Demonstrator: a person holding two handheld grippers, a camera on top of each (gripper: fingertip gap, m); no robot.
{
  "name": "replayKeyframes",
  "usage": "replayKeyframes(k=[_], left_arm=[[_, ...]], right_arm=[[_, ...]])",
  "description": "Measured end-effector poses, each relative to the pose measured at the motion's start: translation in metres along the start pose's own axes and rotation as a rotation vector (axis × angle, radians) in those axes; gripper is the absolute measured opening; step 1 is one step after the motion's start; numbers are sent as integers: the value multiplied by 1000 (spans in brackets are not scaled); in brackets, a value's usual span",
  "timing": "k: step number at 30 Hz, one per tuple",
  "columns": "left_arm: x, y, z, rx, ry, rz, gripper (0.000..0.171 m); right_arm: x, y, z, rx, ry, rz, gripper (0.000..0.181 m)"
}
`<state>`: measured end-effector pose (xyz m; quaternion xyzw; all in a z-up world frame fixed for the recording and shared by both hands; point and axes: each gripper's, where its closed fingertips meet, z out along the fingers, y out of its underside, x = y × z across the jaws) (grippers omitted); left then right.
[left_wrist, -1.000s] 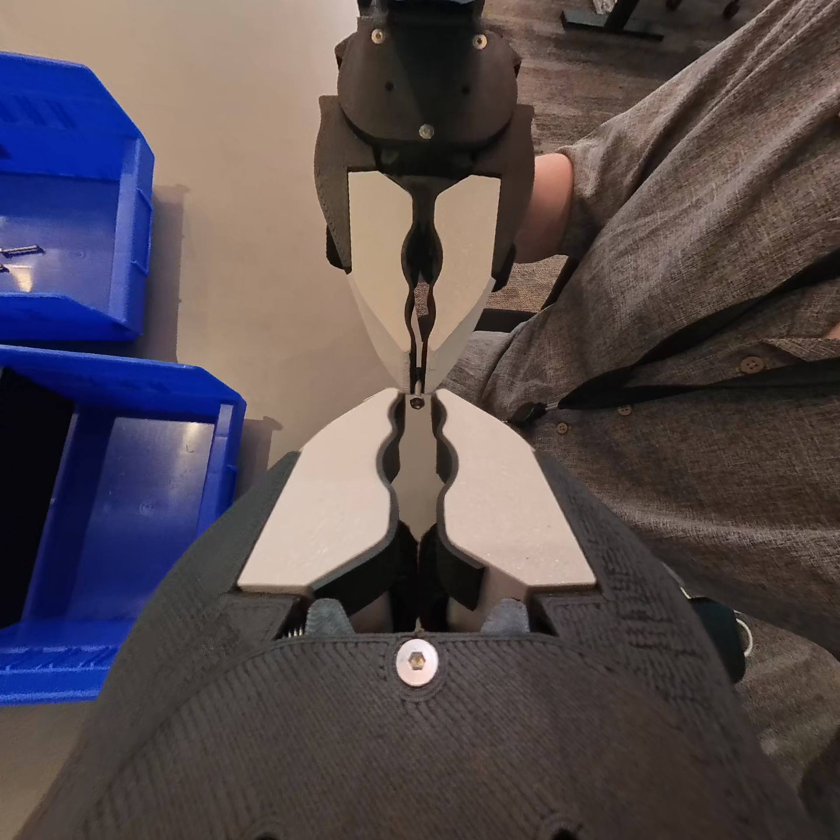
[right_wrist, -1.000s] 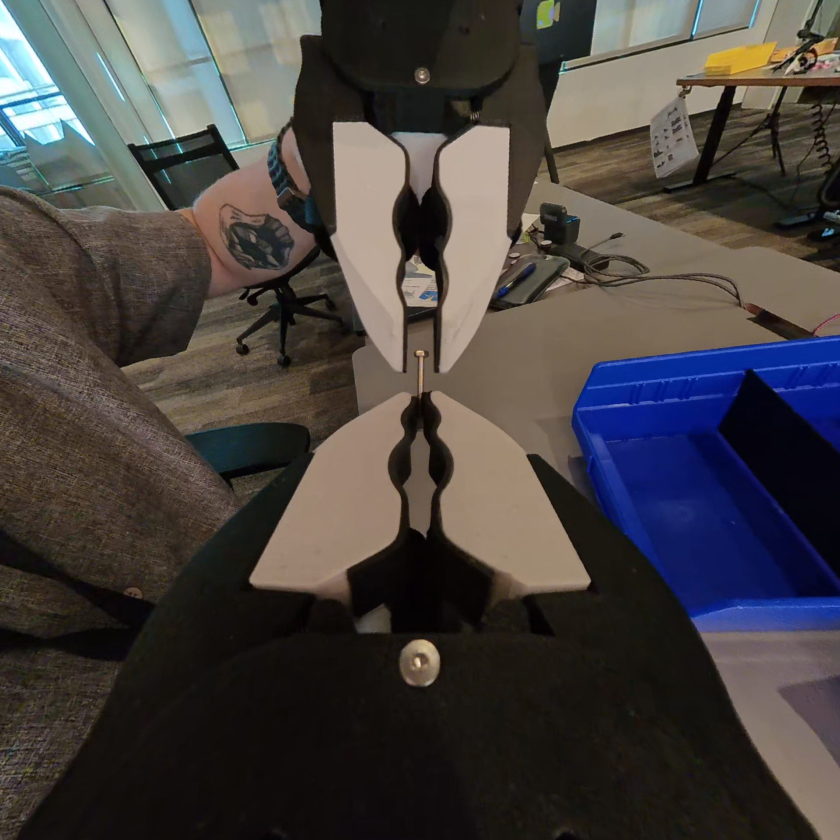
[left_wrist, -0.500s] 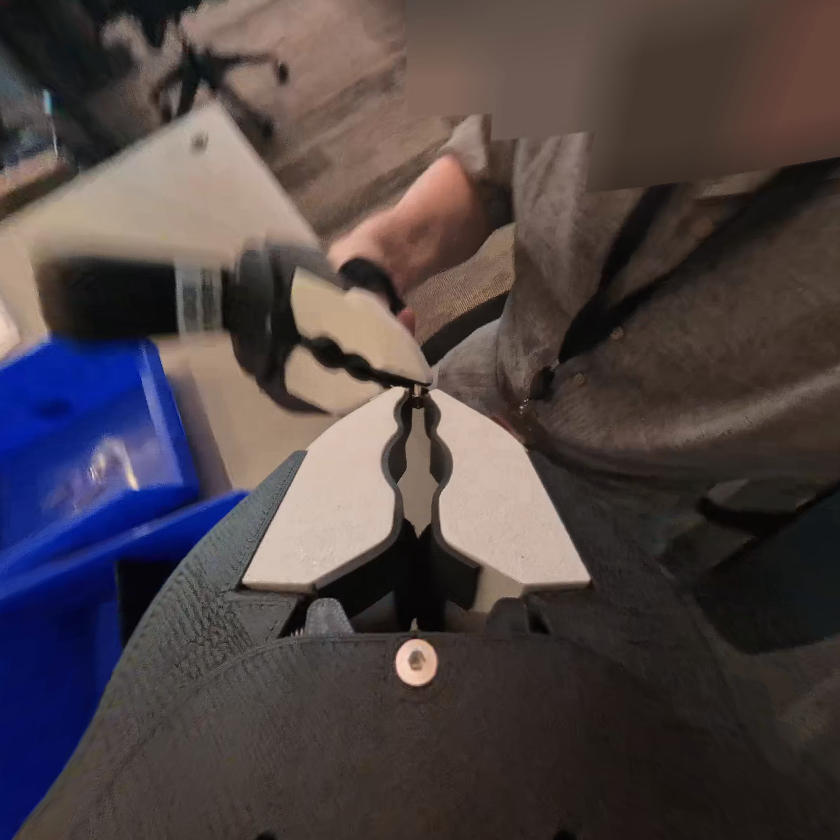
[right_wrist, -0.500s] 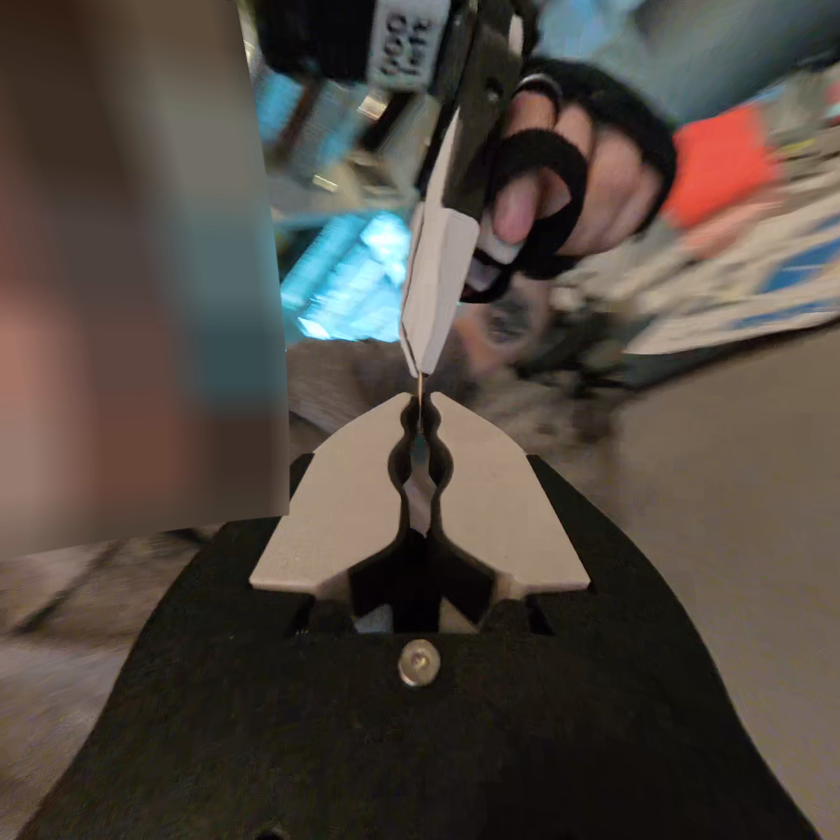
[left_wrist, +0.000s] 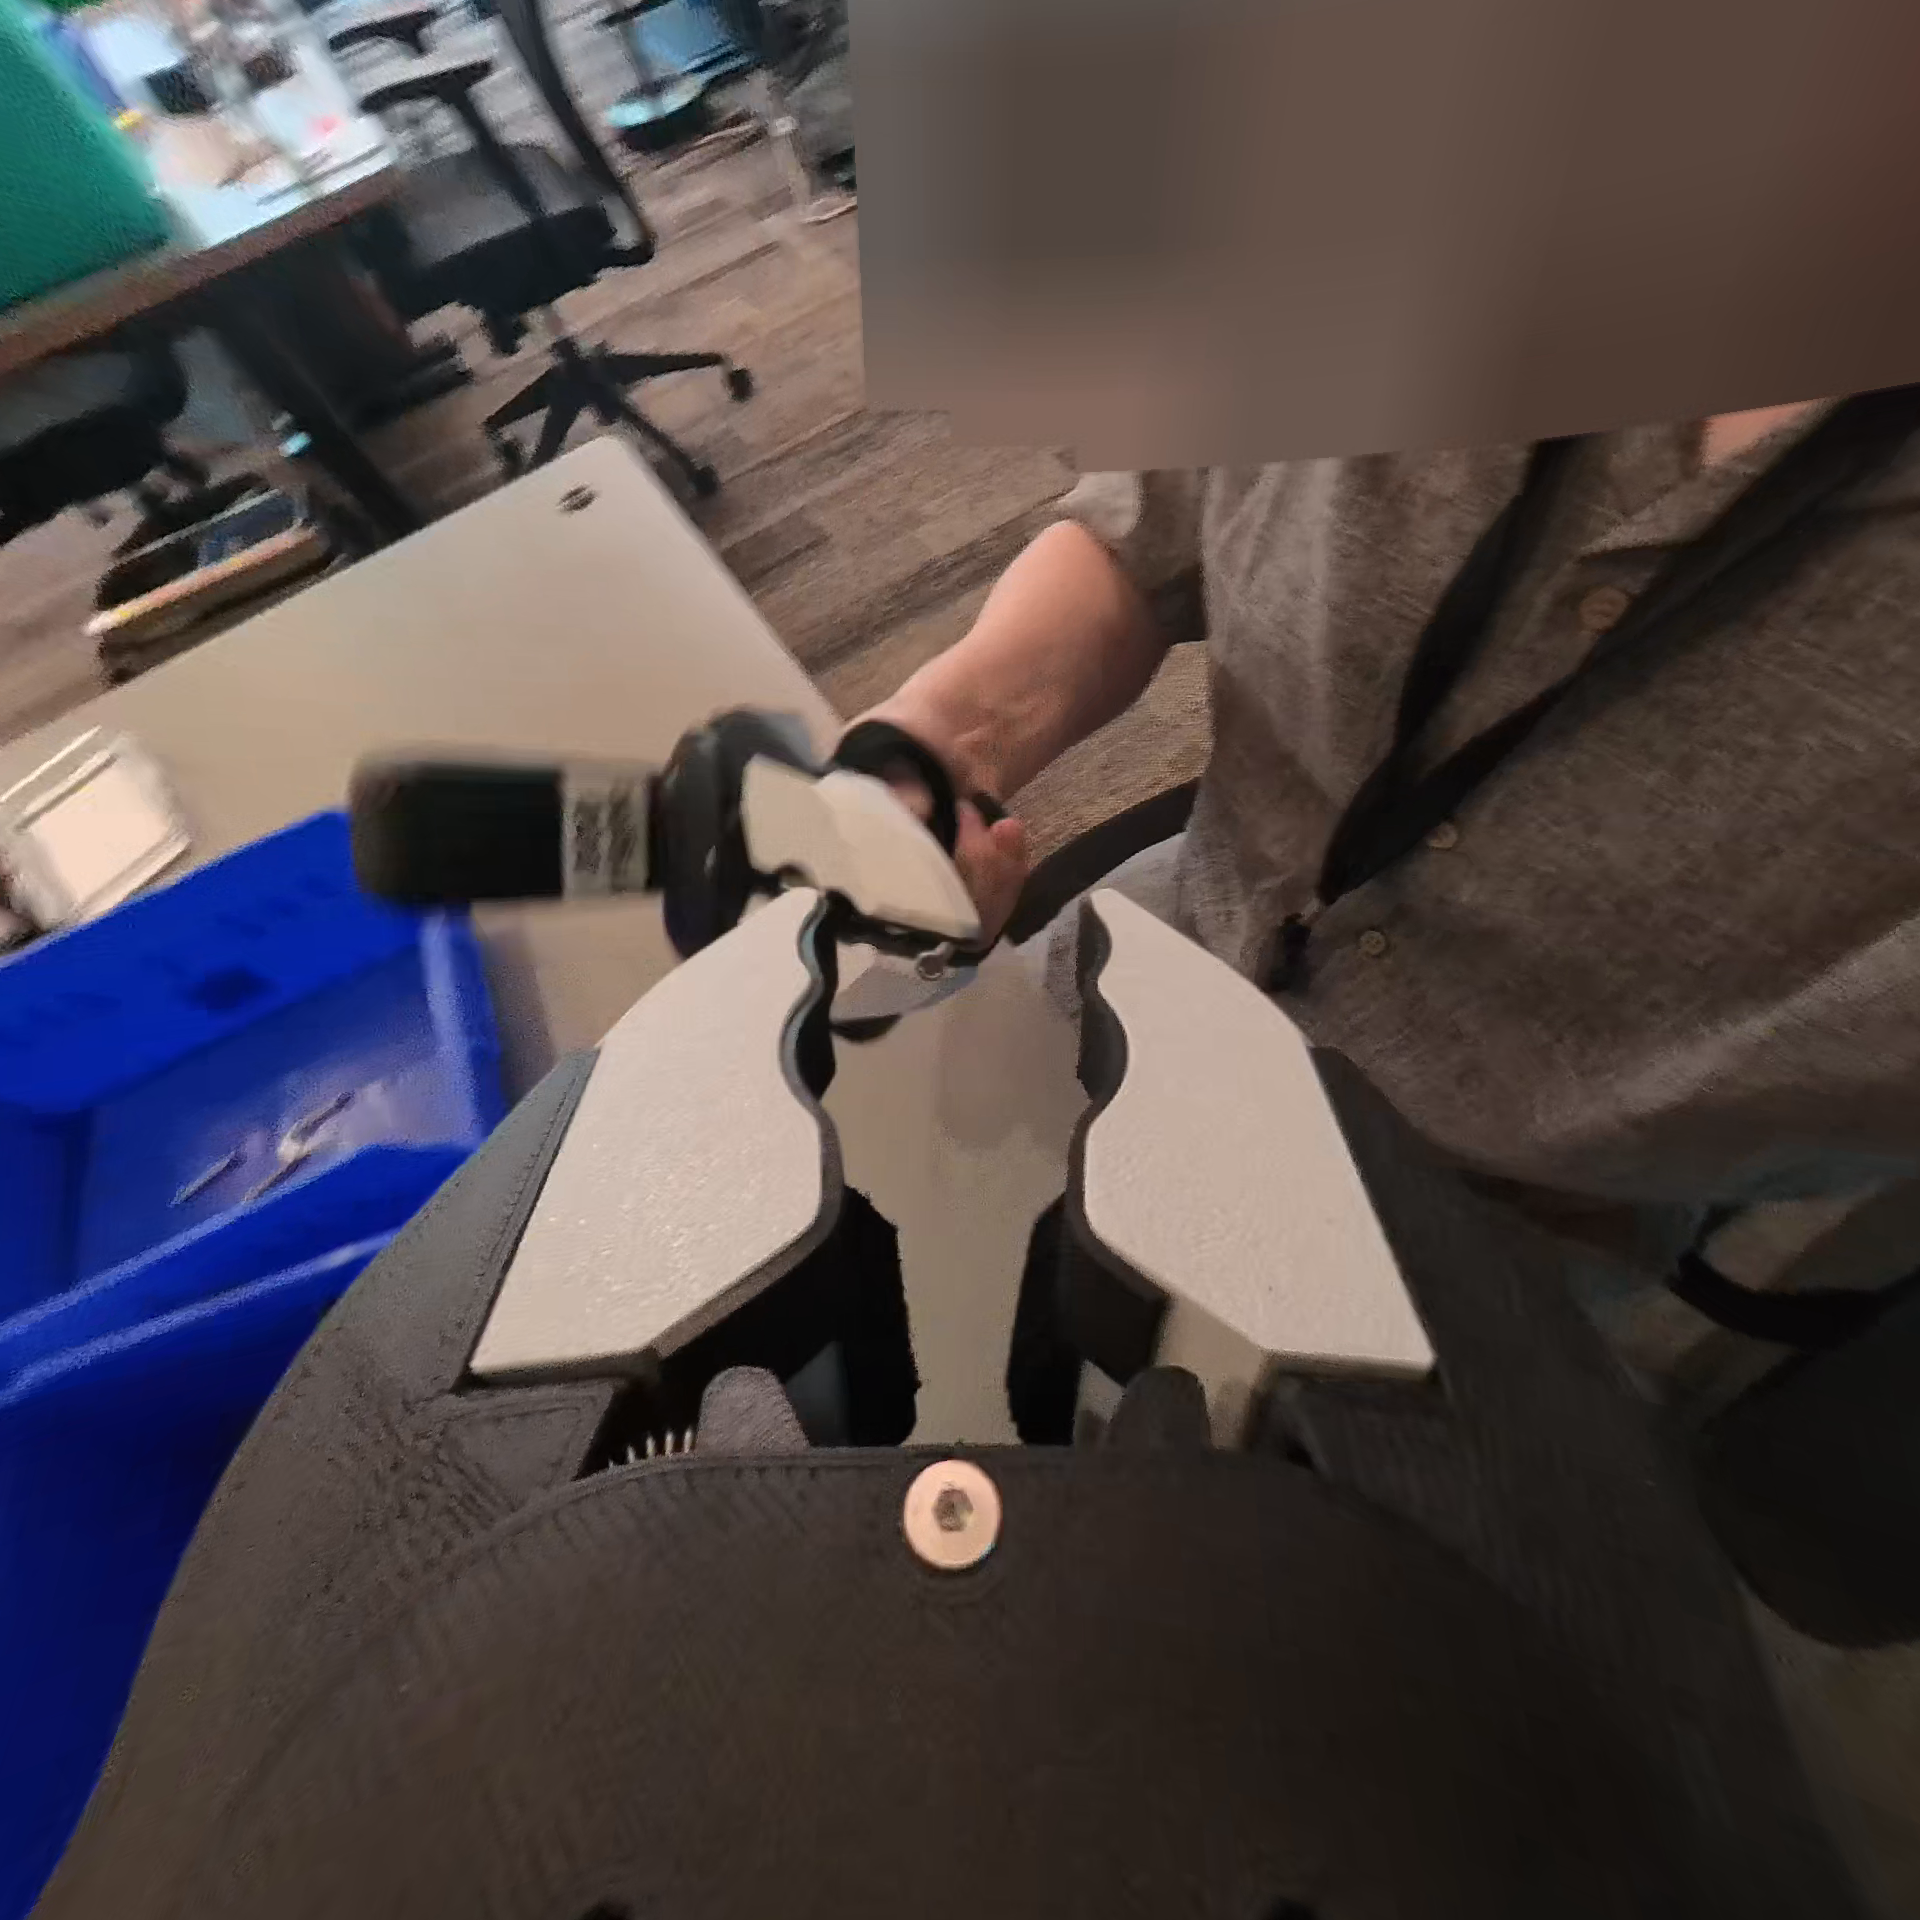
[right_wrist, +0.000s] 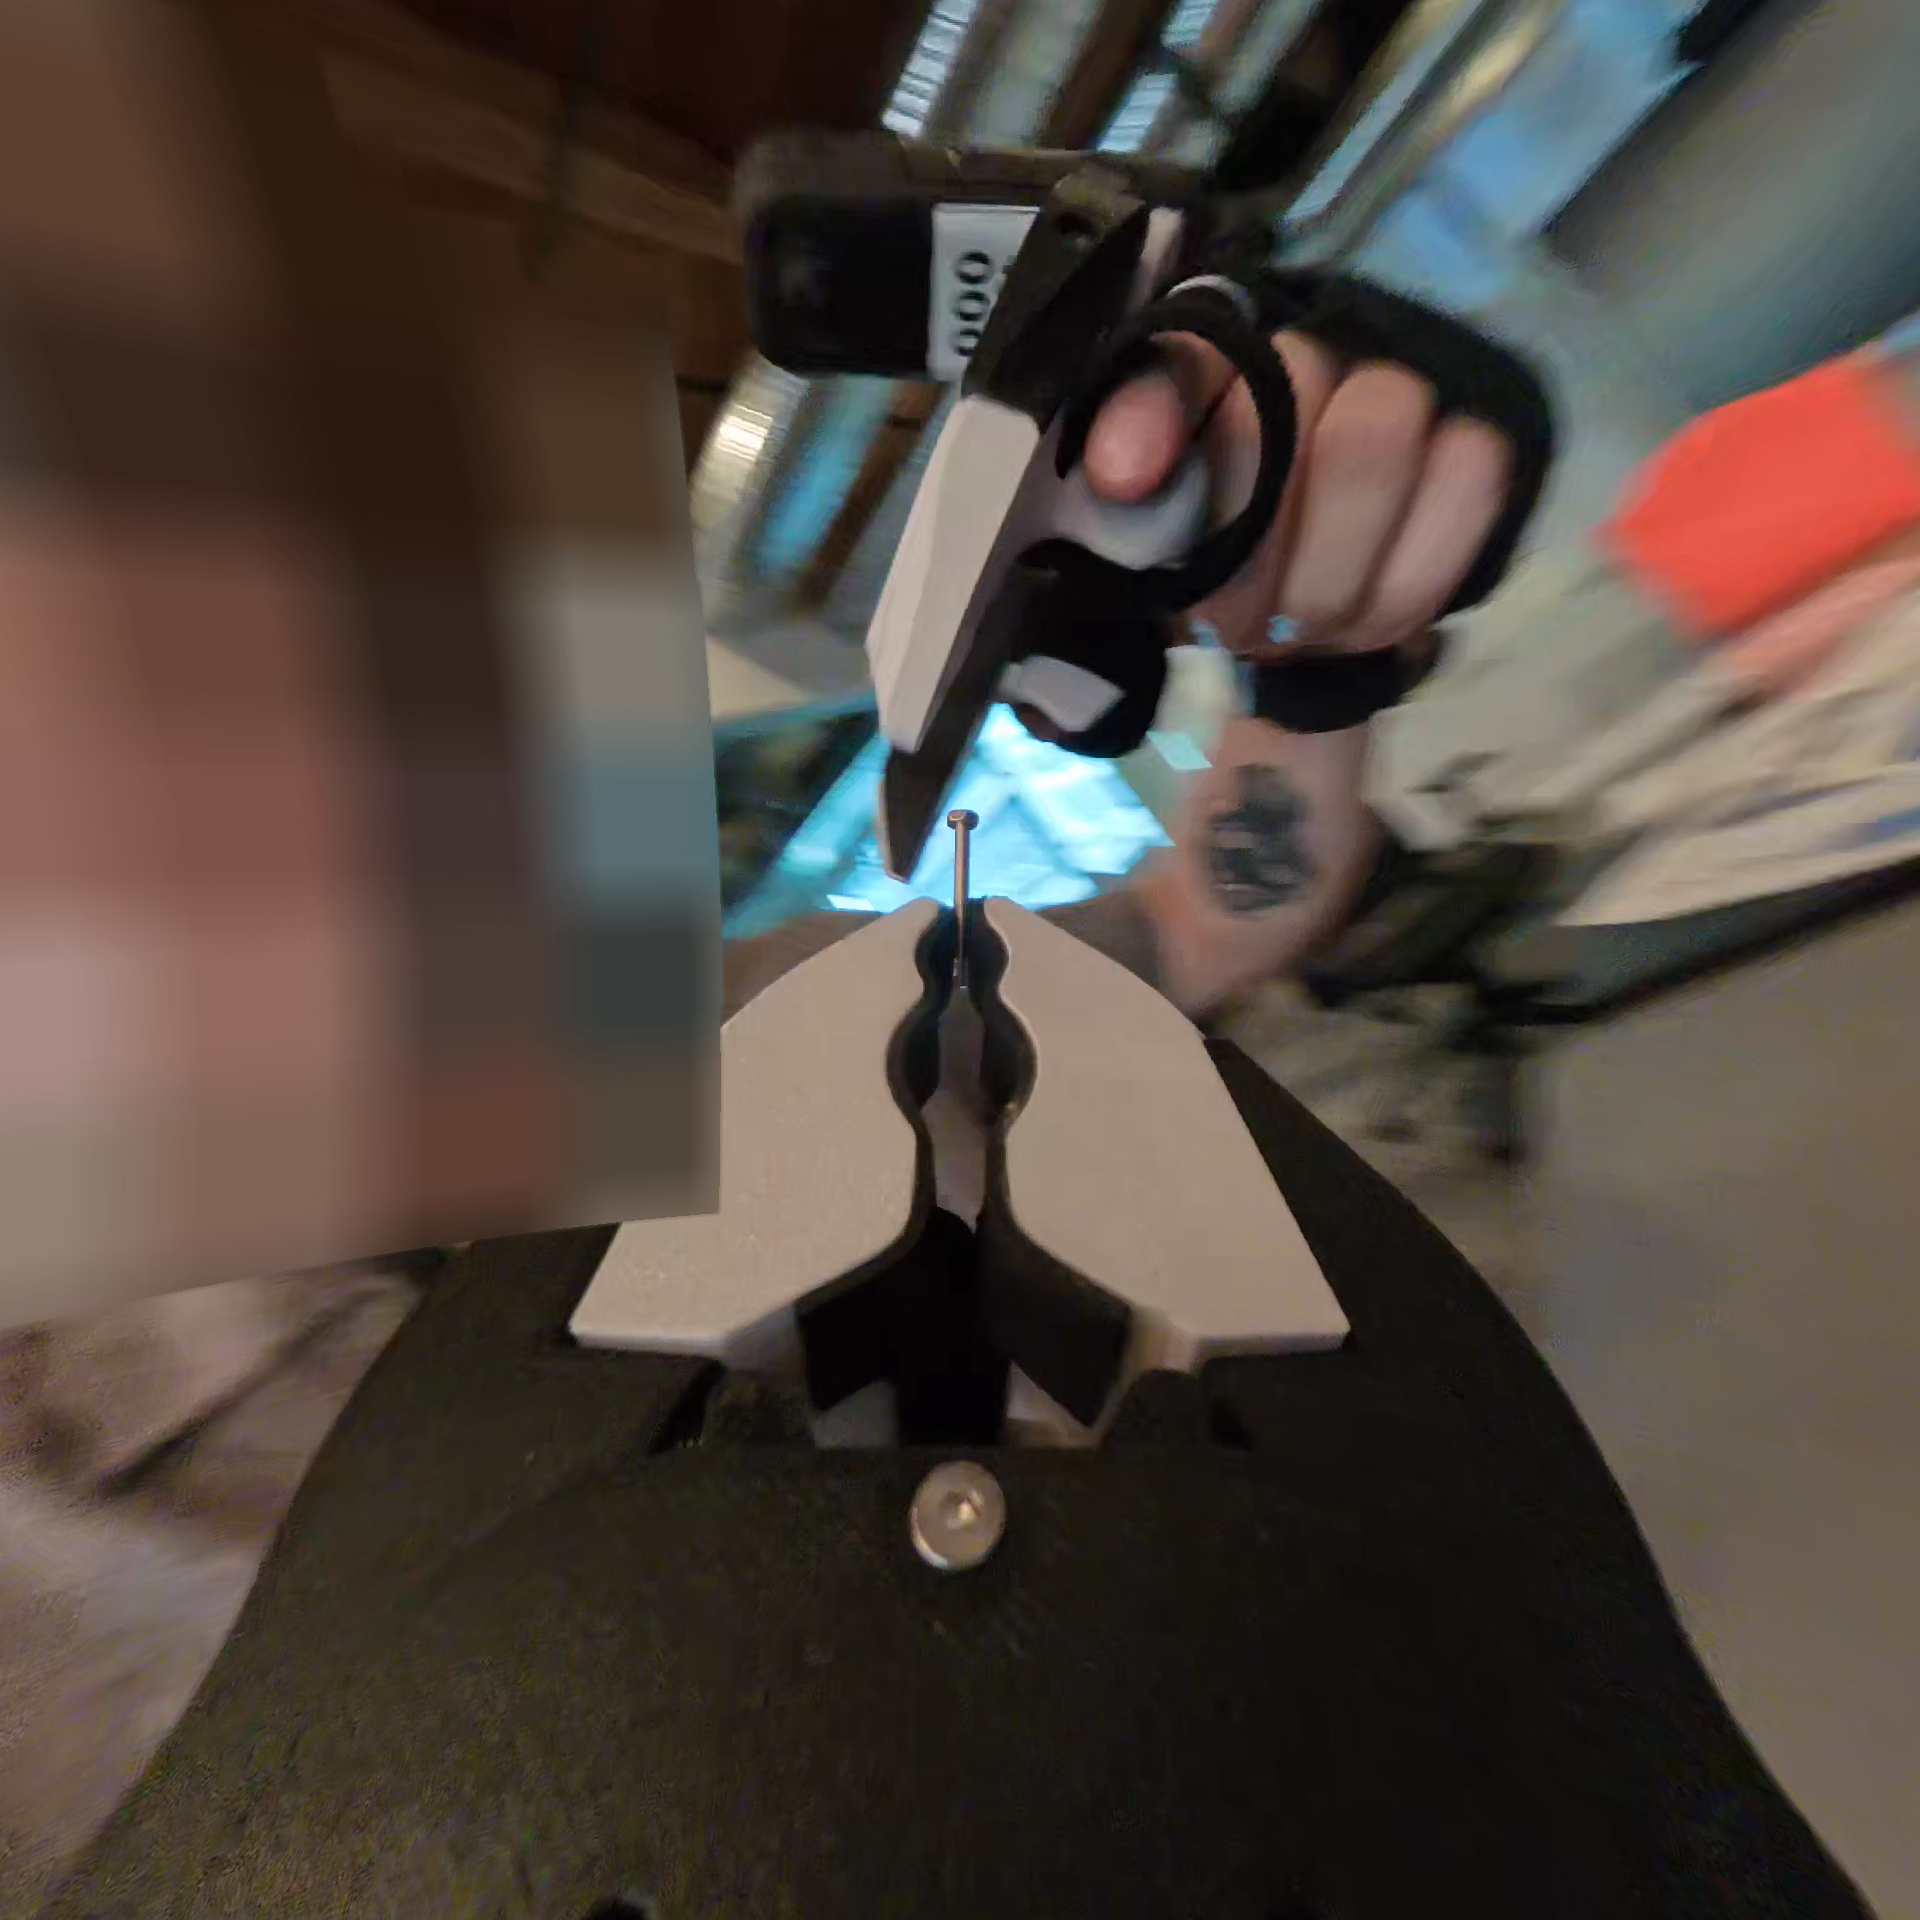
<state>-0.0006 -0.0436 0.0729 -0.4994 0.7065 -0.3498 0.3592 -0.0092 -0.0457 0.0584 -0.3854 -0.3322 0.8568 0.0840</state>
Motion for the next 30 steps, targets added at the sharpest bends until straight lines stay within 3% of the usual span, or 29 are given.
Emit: replayKeyframes(k=[1, 3, 4, 6, 9, 17, 30], left_arm=[[-7, 2, -3, -13, -49, -41, 52], [-22, 10, -12, -55, -150, -122, 37], [-28, 12, -15, -64, -199, -151, 37], [-39, 19, -20, -96, -300, -216, 19], [-42, 28, -15, -155, -340, -327, 27], [-32, 41, 6, -193, -250, -470, 22], [-32, 41, 15, -150, -208, -482, 6]], right_arm=[[5, -3, -3, -17, 125, -114, 2], [16, -10, -13, -79, 407, -386, 2], [19, -15, -19, -117, 543, -525, 2], [19, -25, -27, -168, 745, -758, 2], [24, -29, -33, -272, 937, -963, 2], [27, -22, -31, -339, 980, -1001, 2], [31, -19, -29, -365, 983, -997, 2]])
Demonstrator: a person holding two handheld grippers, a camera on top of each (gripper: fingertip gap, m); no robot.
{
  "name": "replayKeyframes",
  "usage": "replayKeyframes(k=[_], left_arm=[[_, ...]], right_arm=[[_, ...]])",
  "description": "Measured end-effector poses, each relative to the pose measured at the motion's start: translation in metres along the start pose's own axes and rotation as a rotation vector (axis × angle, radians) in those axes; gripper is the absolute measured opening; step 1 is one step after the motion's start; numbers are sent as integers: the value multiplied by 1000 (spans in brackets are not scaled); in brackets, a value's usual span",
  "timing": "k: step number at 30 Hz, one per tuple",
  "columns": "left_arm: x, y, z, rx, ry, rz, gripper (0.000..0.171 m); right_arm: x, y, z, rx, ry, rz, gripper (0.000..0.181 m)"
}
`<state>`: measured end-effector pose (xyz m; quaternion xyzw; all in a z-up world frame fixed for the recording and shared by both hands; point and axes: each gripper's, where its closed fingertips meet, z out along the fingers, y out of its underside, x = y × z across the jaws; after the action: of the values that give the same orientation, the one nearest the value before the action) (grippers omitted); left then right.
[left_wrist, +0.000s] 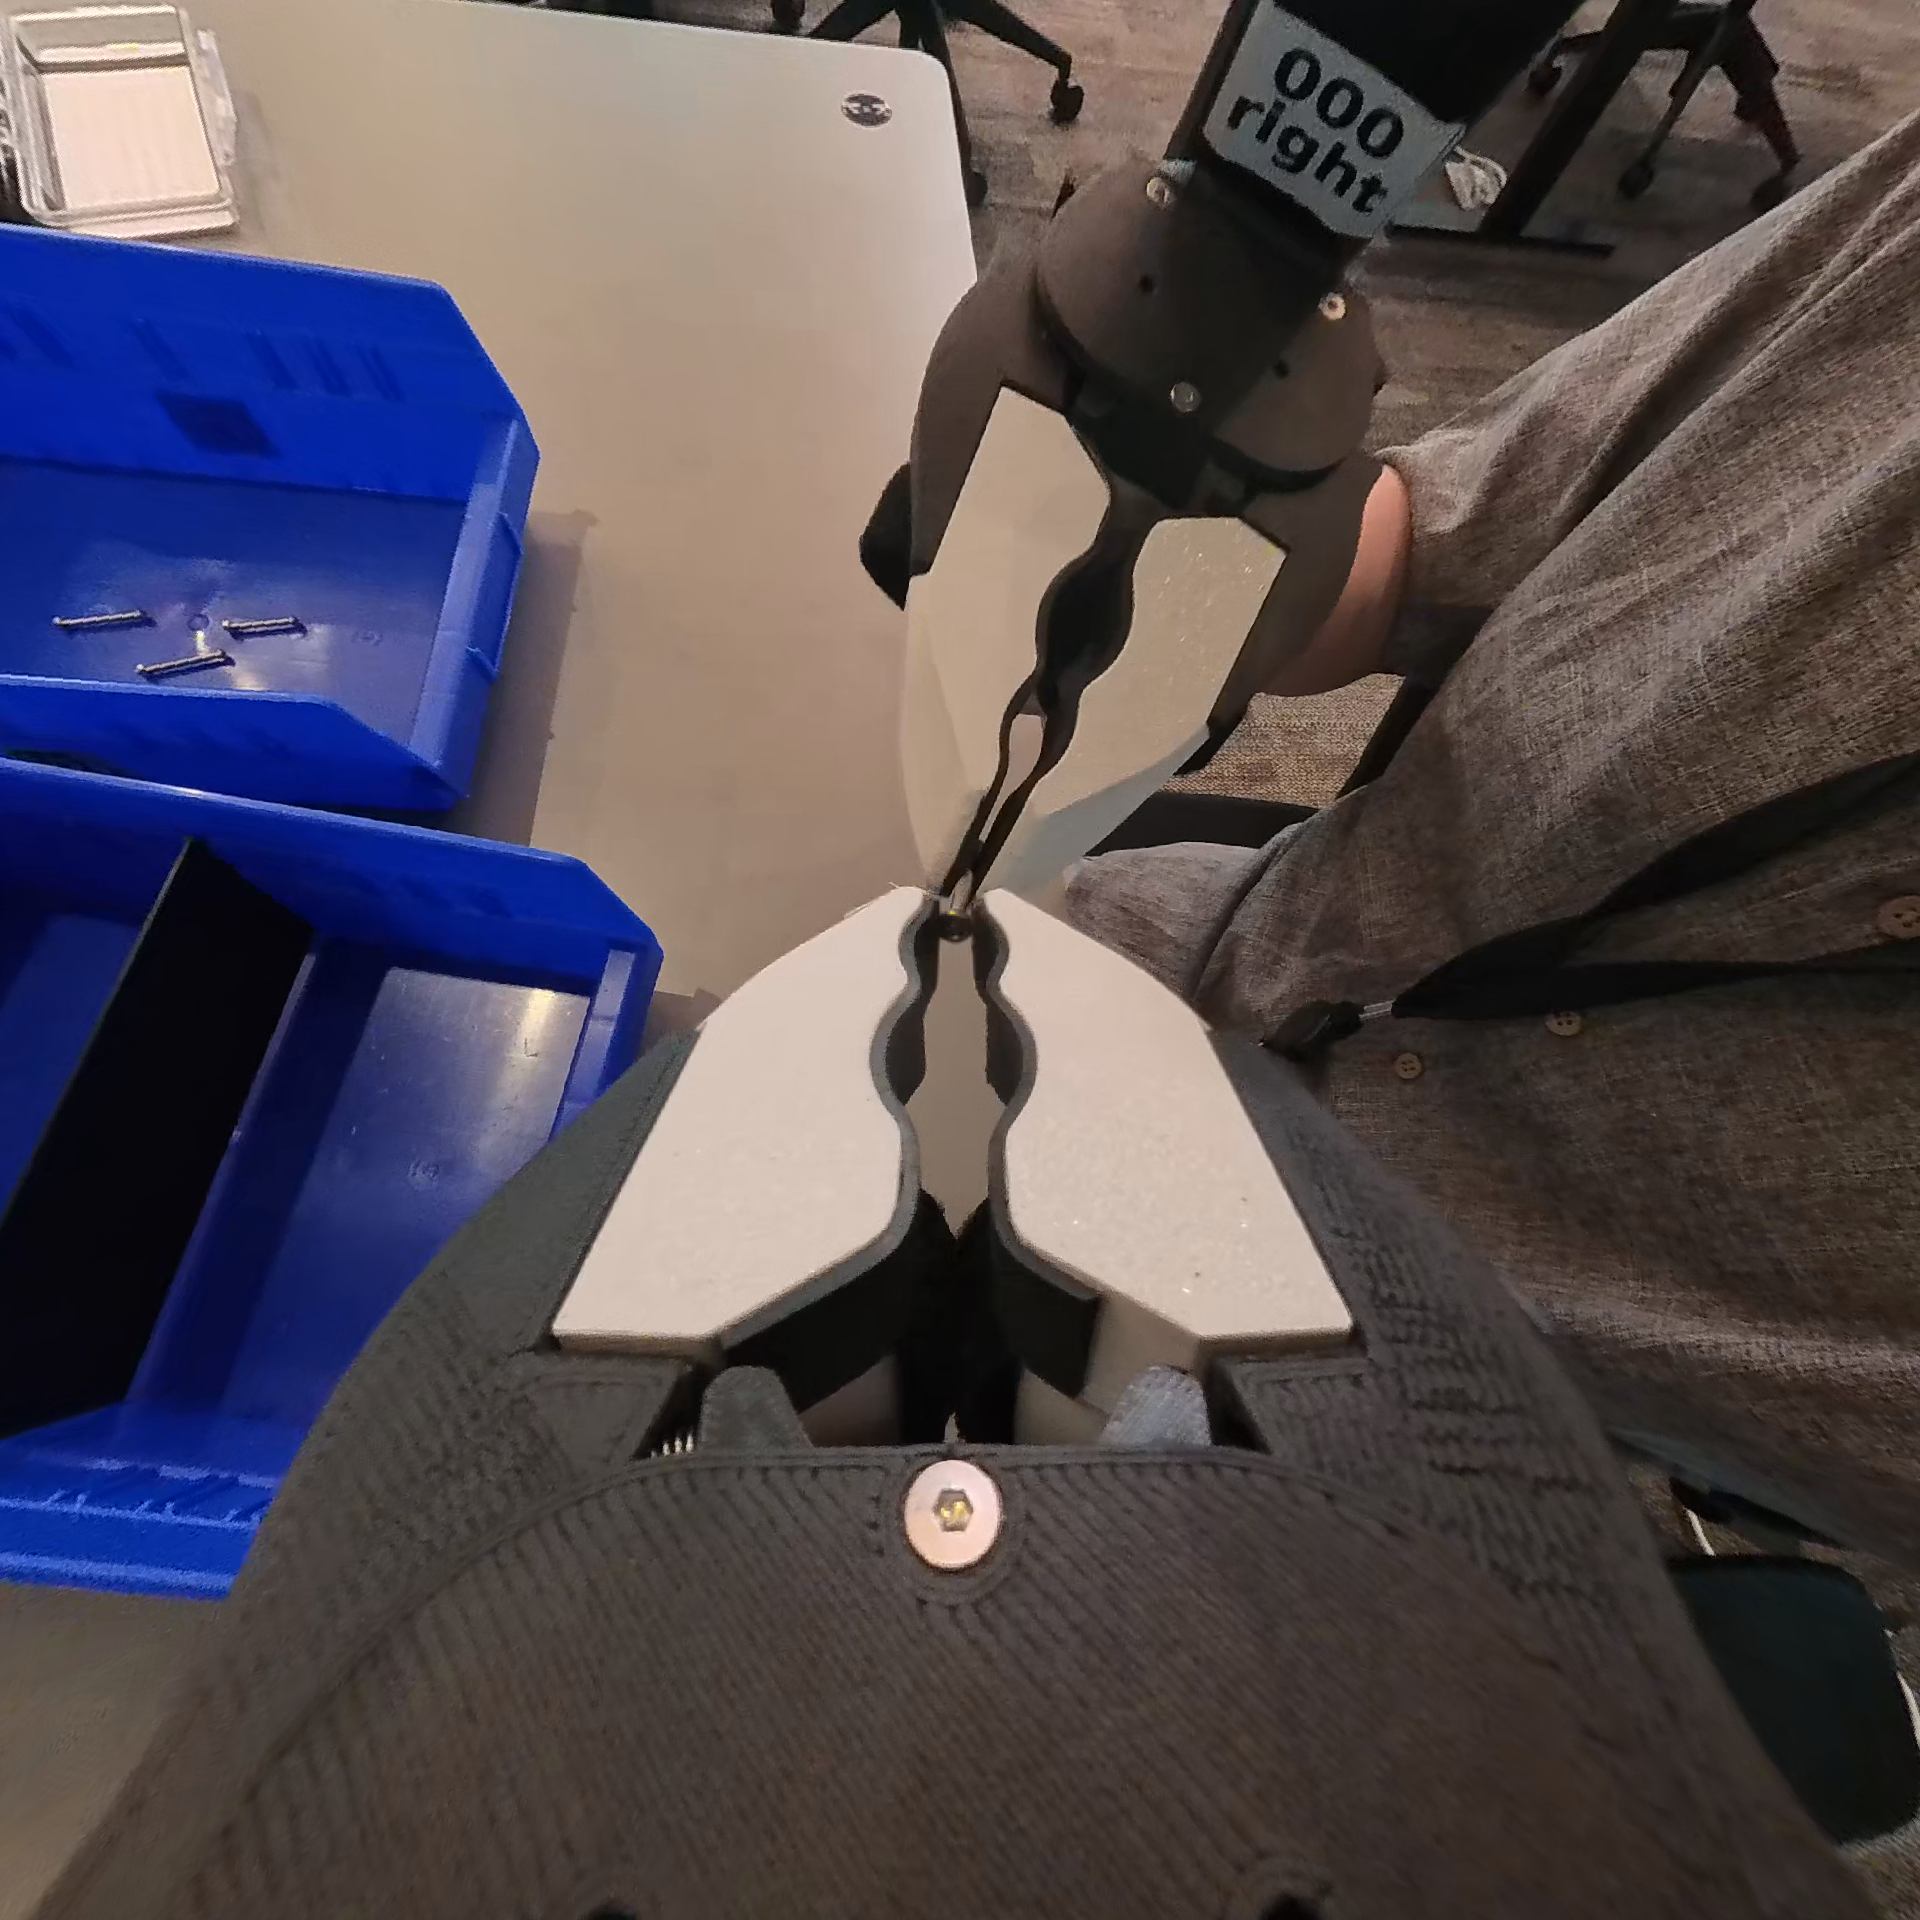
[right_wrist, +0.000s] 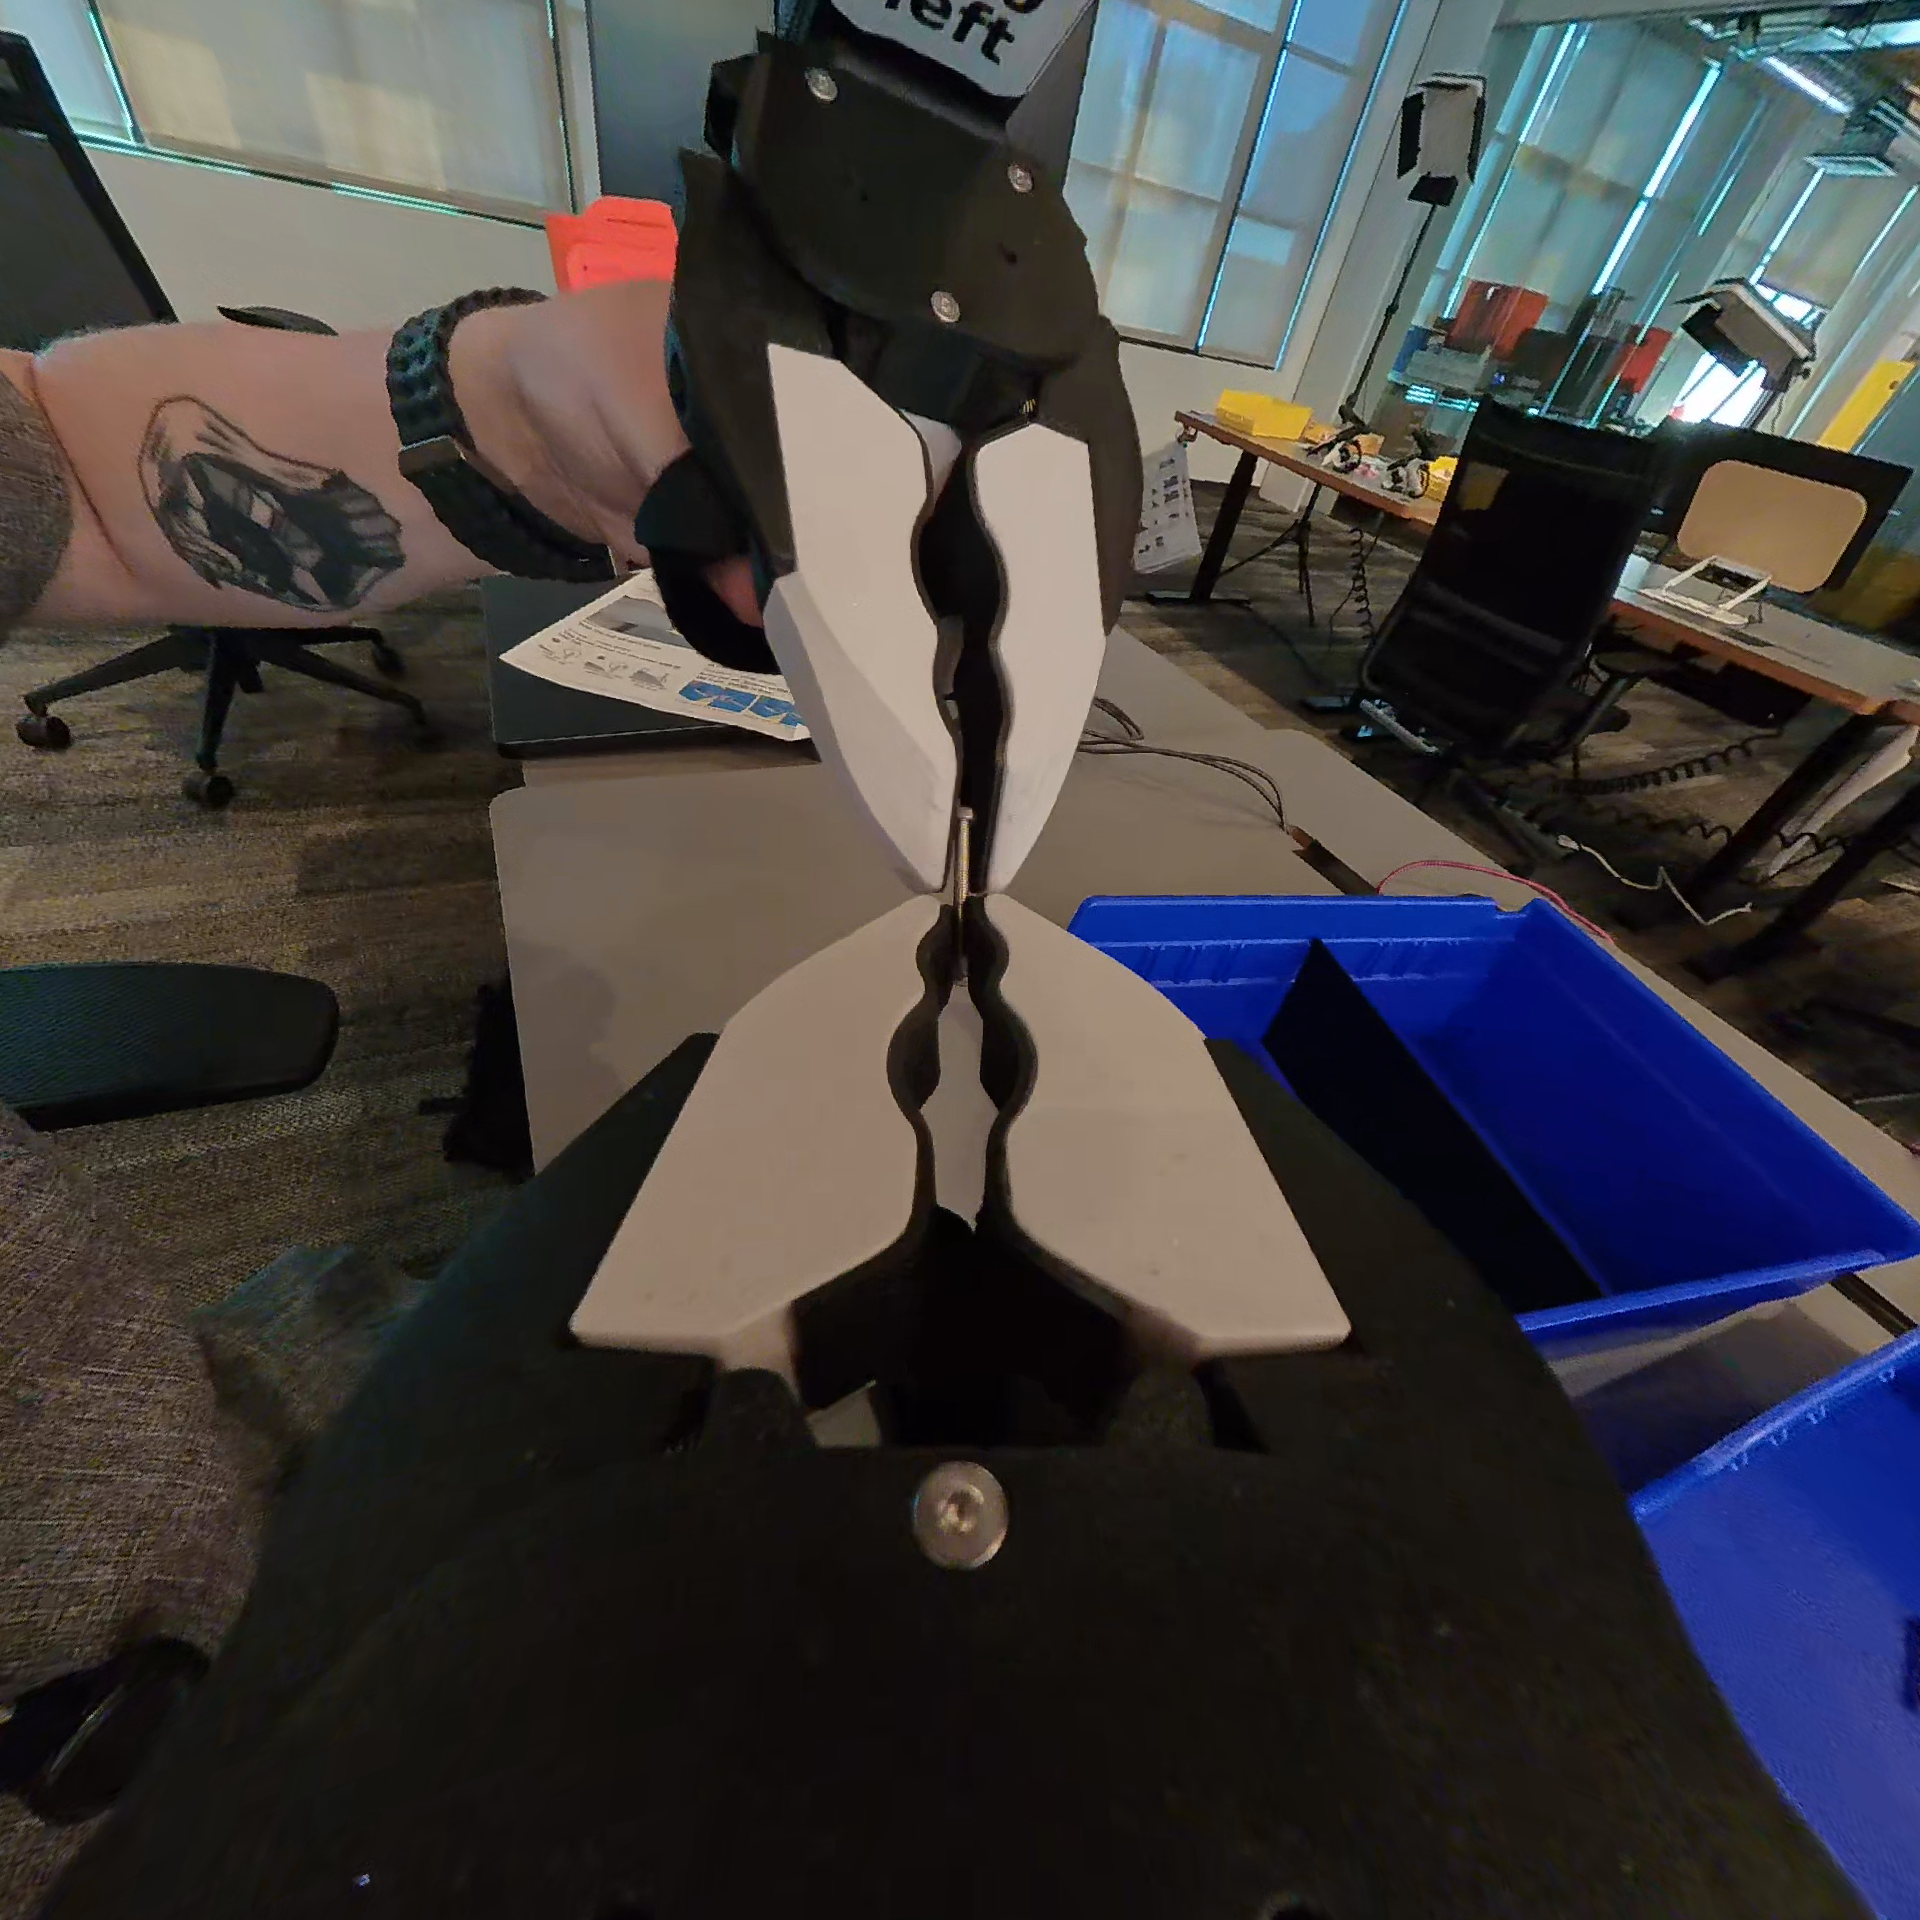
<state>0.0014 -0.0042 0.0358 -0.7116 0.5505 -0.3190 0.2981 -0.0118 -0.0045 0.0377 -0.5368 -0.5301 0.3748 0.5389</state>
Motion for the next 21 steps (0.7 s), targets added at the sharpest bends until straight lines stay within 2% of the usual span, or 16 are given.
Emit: replayKeyframes(k=[10, 14, 17, 21], left_arm=[[3, 2, -3, -24, 20, 13, 5], [8, 4, -2, -52, 52, 83, 5], [22, 3, -5, -54, 74, 346, 5], [42, -9, -11, 23, 153, 556, 5]], right_arm=[[-3, -1, 1, 11, -42, 25, 2], [-8, -1, 0, 21, -121, 70, 2], [-23, -7, -4, 96, -381, 301, 2], [-41, -27, -17, 294, -938, 868, 2]])
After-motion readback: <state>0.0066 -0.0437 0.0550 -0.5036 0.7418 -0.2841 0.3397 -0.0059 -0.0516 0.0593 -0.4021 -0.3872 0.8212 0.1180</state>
